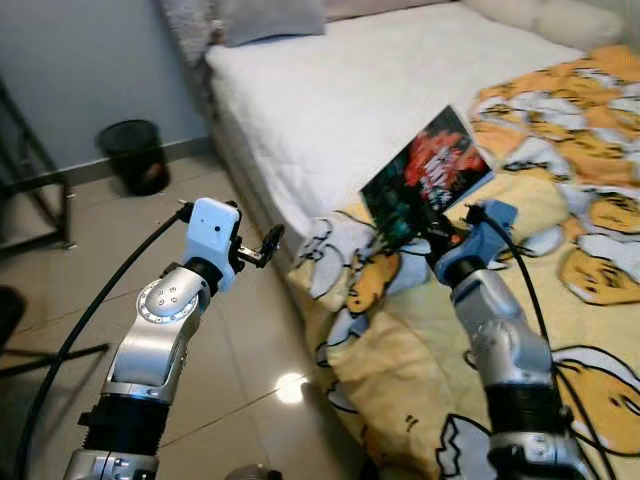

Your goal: Clean up the room

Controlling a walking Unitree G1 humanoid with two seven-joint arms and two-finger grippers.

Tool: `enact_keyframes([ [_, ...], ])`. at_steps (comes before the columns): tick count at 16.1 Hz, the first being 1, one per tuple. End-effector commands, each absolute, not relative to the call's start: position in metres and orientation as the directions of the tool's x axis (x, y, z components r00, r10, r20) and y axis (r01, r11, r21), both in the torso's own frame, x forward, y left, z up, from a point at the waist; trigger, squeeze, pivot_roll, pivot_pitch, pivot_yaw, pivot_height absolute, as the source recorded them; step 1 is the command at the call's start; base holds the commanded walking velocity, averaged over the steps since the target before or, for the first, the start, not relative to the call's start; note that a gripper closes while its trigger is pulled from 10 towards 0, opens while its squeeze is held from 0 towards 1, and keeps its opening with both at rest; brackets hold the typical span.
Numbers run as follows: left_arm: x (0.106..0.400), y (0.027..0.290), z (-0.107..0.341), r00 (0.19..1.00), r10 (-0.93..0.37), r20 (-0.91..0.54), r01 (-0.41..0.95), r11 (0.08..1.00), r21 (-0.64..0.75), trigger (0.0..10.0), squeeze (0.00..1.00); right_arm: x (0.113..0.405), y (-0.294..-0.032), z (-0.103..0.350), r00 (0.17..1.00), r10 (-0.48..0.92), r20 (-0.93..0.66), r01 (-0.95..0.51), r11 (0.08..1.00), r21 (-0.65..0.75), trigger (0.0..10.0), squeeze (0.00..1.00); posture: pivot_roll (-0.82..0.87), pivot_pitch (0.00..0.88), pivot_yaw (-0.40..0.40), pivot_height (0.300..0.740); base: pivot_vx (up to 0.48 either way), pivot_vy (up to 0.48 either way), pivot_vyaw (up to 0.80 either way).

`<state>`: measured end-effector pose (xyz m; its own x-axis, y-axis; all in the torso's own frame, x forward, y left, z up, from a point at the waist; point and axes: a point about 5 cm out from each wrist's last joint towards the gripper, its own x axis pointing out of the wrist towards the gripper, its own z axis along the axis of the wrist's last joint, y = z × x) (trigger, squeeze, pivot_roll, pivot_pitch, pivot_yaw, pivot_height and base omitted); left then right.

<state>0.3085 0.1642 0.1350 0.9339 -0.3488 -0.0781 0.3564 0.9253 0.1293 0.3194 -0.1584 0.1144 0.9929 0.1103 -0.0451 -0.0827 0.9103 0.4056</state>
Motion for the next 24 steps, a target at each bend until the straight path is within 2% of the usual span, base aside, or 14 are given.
enact_keyframes([
  [1,0.309,0.171,0.138,0.945,-0.317,-0.076,0.324,0.940,0.106,10.0,0.00,0.317,-0.163,0.118,0.997,0.076,-0.012,-0.066,0.925,0.373,10.0,0.00,-0.03,0.000,-0.012,0.740,0.000,0.000,-0.80],
  [3,0.307,0.176,0.136,0.954,-0.288,-0.087,0.295,0.951,0.096,10.0,0.00,0.312,-0.166,0.110,0.999,0.023,-0.047,-0.006,0.946,0.325,10.0,0.00,-0.03,0.000,-0.011,0.740,0.000,0.000,-0.80],
  [4,0.304,0.178,0.132,0.960,-0.266,-0.086,0.278,0.941,0.194,10.0,0.00,0.307,-0.163,0.106,0.997,0.050,-0.051,-0.034,0.959,0.281,10.0,0.00,-0.02,0.000,-0.004,0.740,0.000,0.000,-0.80],
  [5,0.303,0.177,0.129,0.962,-0.255,-0.092,0.269,0.941,0.203,10.0,0.00,0.306,-0.163,0.106,0.998,0.039,-0.049,-0.024,0.960,0.279,10.0,0.00,-0.02,0.000,-0.007,0.740,0.000,0.000,-0.80],
  [8,0.294,0.168,0.124,0.948,-0.292,-0.127,0.311,0.935,0.173,10.0,0.00,0.301,-0.164,0.106,0.998,0.026,-0.052,-0.008,0.946,0.324,10.0,0.00,-0.01,0.000,-0.013,0.740,0.000,0.000,-0.80],
  [9,0.292,0.169,0.122,0.948,-0.287,-0.136,0.304,0.944,0.126,10.0,0.00,0.300,-0.167,0.105,0.999,-0.022,-0.044,0.034,0.953,0.300,10.0,0.00,-0.02,0.000,-0.005,0.740,0.000,0.000,-0.80],
  [11,0.293,0.174,0.123,0.966,-0.245,-0.081,0.256,0.949,0.185,10.0,0.00,0.296,-0.168,0.099,0.998,-0.019,-0.064,0.035,0.968,0.248,10.0,0.00,-0.03,0.000,0.003,0.740,0.000,0.000,-0.80],
  [13,0.288,0.177,0.117,0.968,-0.218,-0.121,0.237,0.955,0.177,10.0,0.00,0.292,-0.169,0.093,0.993,-0.047,-0.105,0.074,0.962,0.262,10.0,0.00,-0.02,0.000,-0.011,0.740,0.000,0.000,-0.80],
  [15,0.287,0.176,0.116,0.960,-0.244,-0.140,0.273,0.930,0.248,10.0,0.00,0.291,-0.170,0.089,0.988,-0.070,-0.135,0.110,0.942,0.318,10.0,0.00,-0.02,0.000,-0.013,0.740,0.000,0.000,-0.80],
  [19,0.292,0.174,0.120,0.965,-0.238,-0.108,0.256,0.945,0.205,10.0,0.00,0.294,-0.172,0.091,0.990,-0.074,-0.120,0.105,0.955,0.277,10.0,0.00,-0.04,0.000,0.002,0.740,0.000,0.000,-0.80],
  [21,0.293,0.173,0.122,0.966,-0.239,-0.100,0.254,0.951,0.179,10.0,0.00,0.297,-0.178,0.092,0.980,-0.128,-0.153,0.181,0.897,0.404,10.0,0.00,-0.04,0.000,0.001,0.740,0.000,0.379,0.00],
  [24,0.296,0.173,0.124,0.964,-0.245,-0.098,0.261,0.944,0.201,10.0,0.00,0.300,-0.178,0.093,0.981,-0.130,-0.145,0.171,0.930,0.325,10.0,0.00,-0.04,0.000,0.005,0.740,0.000,0.419,-0.27],
])
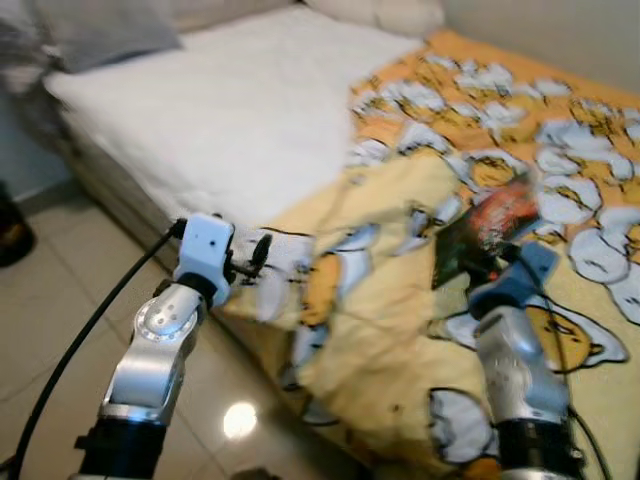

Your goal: Clean up the room

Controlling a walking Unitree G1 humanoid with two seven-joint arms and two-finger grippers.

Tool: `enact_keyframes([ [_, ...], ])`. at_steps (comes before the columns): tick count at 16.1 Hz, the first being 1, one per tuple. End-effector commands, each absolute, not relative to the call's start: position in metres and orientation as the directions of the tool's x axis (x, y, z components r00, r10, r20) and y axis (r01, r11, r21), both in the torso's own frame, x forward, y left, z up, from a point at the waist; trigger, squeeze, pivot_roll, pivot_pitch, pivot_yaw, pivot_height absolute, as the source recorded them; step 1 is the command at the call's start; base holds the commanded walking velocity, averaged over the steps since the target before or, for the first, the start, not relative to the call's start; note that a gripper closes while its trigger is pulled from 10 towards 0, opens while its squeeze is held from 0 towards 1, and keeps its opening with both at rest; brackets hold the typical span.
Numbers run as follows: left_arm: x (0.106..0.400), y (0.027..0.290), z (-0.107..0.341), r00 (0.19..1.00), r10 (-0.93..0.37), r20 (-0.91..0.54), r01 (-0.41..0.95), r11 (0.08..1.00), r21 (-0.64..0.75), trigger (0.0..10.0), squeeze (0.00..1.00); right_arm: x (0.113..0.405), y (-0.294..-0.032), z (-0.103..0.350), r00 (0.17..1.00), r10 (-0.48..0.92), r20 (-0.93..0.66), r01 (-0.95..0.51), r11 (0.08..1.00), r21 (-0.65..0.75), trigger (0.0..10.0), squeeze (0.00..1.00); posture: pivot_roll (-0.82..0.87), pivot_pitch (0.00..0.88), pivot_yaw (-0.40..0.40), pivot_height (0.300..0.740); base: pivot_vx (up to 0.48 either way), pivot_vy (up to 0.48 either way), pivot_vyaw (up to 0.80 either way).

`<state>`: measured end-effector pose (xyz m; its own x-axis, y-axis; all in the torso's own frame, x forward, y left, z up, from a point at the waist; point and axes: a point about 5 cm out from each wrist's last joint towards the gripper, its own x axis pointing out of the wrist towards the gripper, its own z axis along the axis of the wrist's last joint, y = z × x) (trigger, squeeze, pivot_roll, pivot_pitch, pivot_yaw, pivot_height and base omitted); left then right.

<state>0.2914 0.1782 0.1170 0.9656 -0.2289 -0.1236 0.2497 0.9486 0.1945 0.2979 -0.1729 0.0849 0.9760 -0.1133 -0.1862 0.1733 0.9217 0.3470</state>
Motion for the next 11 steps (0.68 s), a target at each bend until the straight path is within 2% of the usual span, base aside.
enact_keyframes([
  [1,0.2964,0.1742,0.1247,0.965,-0.243,-0.096,0.258,0.945,0.200,10.0,0.00,0.3005,-0.1782,0.0925,0.980,-0.130,-0.148,0.172,0.933,0.317,10.0,0.00,-0.04,0.000,0.006,0.740,0.000,0.394,-0.80],
  [2,0.2977,0.1760,0.1248,0.968,-0.230,-0.101,0.246,0.949,0.195,10.0,0.00,0.3014,-0.1805,0.0942,0.981,-0.148,-0.128,0.178,0.947,0.266,10.0,0.00,-0.05,0.000,0.007,0.740,0.000,0.000,-0.80],
  [11,0.3028,0.1779,0.1279,0.971,-0.219,-0.097,0.234,0.953,0.195,10.0,0.00,0.3046,-0.1838,0.0915,0.976,-0.141,-0.165,0.184,0.941,0.285,10.0,0.00,-0.03,0.000,-0.002,0.740,0.000,0.000,-0.80],
])
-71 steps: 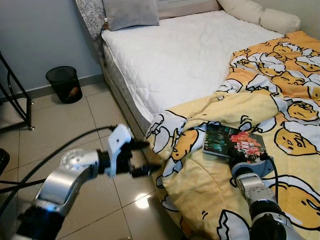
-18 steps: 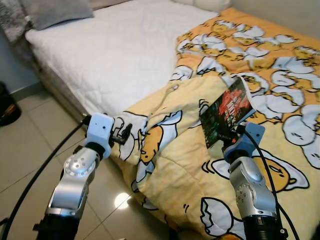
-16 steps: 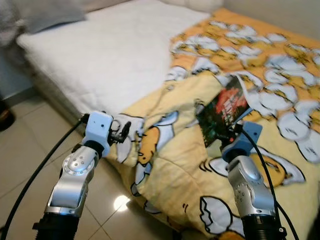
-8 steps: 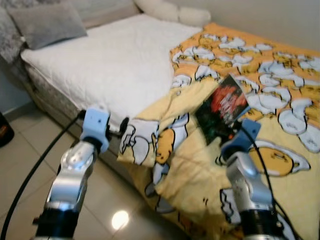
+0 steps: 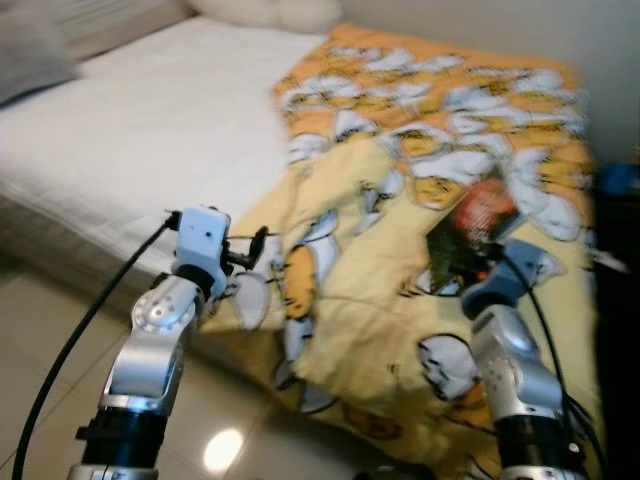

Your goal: Clean up the room

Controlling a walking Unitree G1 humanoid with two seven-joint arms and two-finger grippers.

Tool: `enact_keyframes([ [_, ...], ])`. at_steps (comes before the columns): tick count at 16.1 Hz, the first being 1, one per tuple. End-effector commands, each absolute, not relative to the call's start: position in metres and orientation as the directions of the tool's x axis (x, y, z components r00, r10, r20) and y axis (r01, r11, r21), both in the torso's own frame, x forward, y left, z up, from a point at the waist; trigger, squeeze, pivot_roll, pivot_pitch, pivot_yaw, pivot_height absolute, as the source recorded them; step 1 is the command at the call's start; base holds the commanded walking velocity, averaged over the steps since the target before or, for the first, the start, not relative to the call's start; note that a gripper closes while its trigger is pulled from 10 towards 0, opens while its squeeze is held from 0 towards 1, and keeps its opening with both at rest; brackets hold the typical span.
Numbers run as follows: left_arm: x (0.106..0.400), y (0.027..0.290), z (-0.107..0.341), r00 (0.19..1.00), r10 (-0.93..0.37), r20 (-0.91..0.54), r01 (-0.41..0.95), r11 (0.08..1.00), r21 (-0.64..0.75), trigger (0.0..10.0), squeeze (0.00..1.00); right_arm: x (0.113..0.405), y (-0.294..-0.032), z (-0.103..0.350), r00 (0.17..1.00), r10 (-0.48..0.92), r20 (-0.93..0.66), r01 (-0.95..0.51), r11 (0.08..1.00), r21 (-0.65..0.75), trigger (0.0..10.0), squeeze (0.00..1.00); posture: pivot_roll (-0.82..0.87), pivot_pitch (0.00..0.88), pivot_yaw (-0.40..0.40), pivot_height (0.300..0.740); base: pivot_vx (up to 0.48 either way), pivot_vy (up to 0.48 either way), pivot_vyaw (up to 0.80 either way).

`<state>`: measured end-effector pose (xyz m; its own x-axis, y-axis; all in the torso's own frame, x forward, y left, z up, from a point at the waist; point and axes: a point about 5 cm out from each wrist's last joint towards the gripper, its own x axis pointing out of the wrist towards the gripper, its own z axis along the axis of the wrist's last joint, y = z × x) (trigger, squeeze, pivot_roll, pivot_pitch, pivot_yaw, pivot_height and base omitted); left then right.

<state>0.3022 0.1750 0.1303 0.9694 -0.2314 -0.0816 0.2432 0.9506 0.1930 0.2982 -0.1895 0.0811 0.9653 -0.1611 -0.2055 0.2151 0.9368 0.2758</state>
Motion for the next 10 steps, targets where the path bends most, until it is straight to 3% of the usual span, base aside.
enact_keyframes([
  [1,0.3030,0.1779,0.1275,0.971,-0.218,-0.099,0.234,0.953,0.193,10.0,0.00,0.3046,-0.1839,0.0912,0.976,-0.140,-0.166,0.184,0.939,0.290,10.0,0.00,-0.04,0.000,0.002,0.740,0.000,0.000,-0.80],
  [4,0.3040,0.1769,0.1276,0.969,-0.225,-0.100,0.240,0.953,0.185,10.0,0.00,0.3061,-0.1855,0.0919,0.975,-0.147,-0.167,0.192,0.934,0.300,10.0,0.00,-0.04,0.000,0.003,0.740,0.000,0.000,-0.80],
  [10,0.3034,0.1813,0.1251,0.969,-0.218,-0.113,0.237,0.953,0.187,10.0,0.00,0.3063,-0.1793,0.0921,0.980,-0.118,-0.160,0.159,0.948,0.274,10.0,0.00,-0.04,0.000,0.002,0.740,0.000,0.373,-0.80],
])
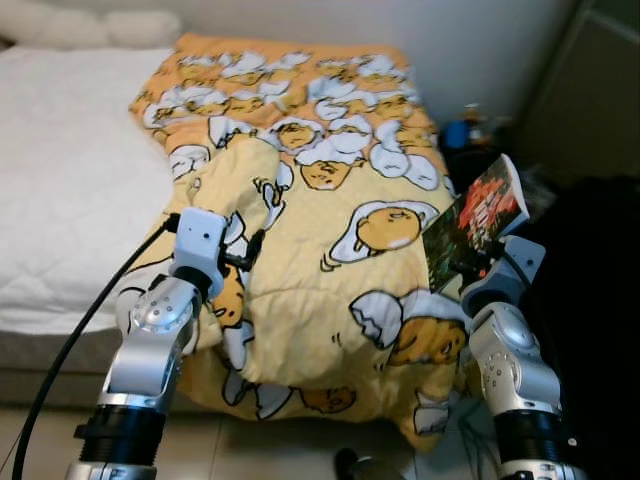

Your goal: Clean up the room

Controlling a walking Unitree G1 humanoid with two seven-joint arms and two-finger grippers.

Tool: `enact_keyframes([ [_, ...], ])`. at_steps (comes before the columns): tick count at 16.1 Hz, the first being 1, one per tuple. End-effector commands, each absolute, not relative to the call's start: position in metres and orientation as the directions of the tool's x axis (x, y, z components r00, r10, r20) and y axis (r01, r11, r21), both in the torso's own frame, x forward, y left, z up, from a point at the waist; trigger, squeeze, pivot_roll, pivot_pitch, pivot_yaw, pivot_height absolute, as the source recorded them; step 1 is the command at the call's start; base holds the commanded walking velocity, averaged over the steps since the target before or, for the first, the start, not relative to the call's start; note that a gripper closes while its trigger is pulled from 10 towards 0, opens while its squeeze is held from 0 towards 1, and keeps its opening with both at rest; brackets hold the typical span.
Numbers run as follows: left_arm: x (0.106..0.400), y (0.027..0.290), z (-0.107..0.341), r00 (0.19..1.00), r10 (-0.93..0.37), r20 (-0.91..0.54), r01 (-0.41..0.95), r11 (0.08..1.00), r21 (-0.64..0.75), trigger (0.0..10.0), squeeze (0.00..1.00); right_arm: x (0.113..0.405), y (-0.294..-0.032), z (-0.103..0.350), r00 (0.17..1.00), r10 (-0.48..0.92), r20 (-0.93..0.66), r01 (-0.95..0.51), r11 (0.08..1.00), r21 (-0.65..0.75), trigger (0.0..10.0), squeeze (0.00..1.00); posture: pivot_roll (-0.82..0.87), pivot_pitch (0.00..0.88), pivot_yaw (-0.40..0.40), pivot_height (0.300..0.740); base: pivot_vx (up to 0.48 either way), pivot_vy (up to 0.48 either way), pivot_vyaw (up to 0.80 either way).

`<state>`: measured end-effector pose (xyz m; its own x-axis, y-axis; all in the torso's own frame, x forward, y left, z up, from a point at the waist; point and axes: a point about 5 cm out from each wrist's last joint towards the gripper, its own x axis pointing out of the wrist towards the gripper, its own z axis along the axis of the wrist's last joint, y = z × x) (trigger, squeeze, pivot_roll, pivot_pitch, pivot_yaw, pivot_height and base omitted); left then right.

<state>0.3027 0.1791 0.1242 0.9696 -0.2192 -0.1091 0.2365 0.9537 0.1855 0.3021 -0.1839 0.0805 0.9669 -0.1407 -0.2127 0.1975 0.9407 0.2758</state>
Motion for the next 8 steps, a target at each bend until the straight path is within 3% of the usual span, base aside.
enact_keyframes([
  [1,0.3032,0.1818,0.1251,0.970,-0.217,-0.113,0.235,0.954,0.187,10.0,0.00,0.3062,-0.1789,0.0919,0.980,-0.118,-0.161,0.159,0.949,0.274,10.0,0.00,-0.04,0.000,0.002,0.740,0.000,0.398,-0.80],
  [8,0.3046,0.1850,0.1251,0.971,-0.206,-0.117,0.225,0.957,0.183,10.0,0.00,0.3074,-0.1747,0.0922,0.981,-0.111,-0.161,0.153,0.949,0.274,10.0,0.00,-0.04,0.000,0.004,0.740,0.000,0.415,-0.80],
])
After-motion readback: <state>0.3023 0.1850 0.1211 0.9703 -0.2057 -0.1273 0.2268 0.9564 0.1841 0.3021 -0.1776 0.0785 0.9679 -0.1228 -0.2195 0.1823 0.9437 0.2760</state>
